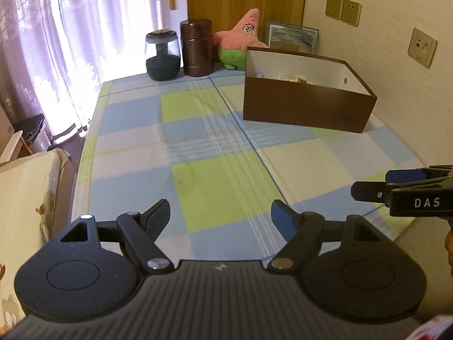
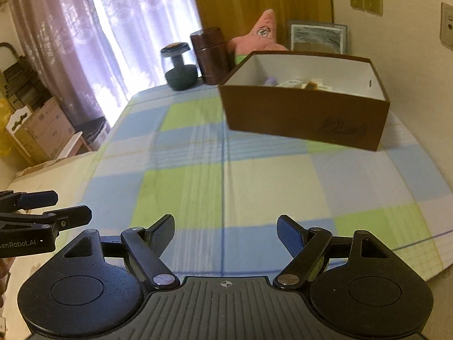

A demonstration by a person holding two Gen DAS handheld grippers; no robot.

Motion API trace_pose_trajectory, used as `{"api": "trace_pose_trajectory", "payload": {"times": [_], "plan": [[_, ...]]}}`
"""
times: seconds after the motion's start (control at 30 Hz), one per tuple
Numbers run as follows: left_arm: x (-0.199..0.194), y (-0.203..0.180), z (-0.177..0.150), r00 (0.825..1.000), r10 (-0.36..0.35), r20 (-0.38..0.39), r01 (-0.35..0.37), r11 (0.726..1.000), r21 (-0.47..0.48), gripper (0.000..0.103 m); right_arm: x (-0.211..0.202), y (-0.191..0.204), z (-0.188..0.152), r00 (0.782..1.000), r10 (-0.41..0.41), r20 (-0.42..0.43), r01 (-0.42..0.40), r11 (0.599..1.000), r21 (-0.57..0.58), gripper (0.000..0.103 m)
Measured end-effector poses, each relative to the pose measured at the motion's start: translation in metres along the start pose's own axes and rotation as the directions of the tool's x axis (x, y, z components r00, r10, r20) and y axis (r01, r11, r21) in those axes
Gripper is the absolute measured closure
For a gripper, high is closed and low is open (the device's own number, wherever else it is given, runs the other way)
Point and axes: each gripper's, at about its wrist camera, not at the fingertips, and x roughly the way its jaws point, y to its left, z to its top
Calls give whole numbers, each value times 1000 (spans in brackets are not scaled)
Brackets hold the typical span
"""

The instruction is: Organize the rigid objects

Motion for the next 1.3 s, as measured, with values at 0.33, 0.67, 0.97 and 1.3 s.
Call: {"api": "trace_pose_trajectory", "payload": {"times": [0.33,0.67,0.97,1.3], "plan": [[-27,13,-37,999,17,-31,-19,999,-45,27,-6,35,-31,998,42,-50,-45,997,-59,26],[-37,19,-58,998,24,-56,-28,997,-77,27,-5,55,-48,994,66,-84,-74,993,-96,26],[-38,22,-64,997,28,-65,-34,996,-83,27,-2,62,-54,992,69,-109,-80,991,-104,26],[-34,23,-65,997,33,-76,-40,995,-90,27,2,63,-54,991,68,-117,-80,991,-106,26]]}}
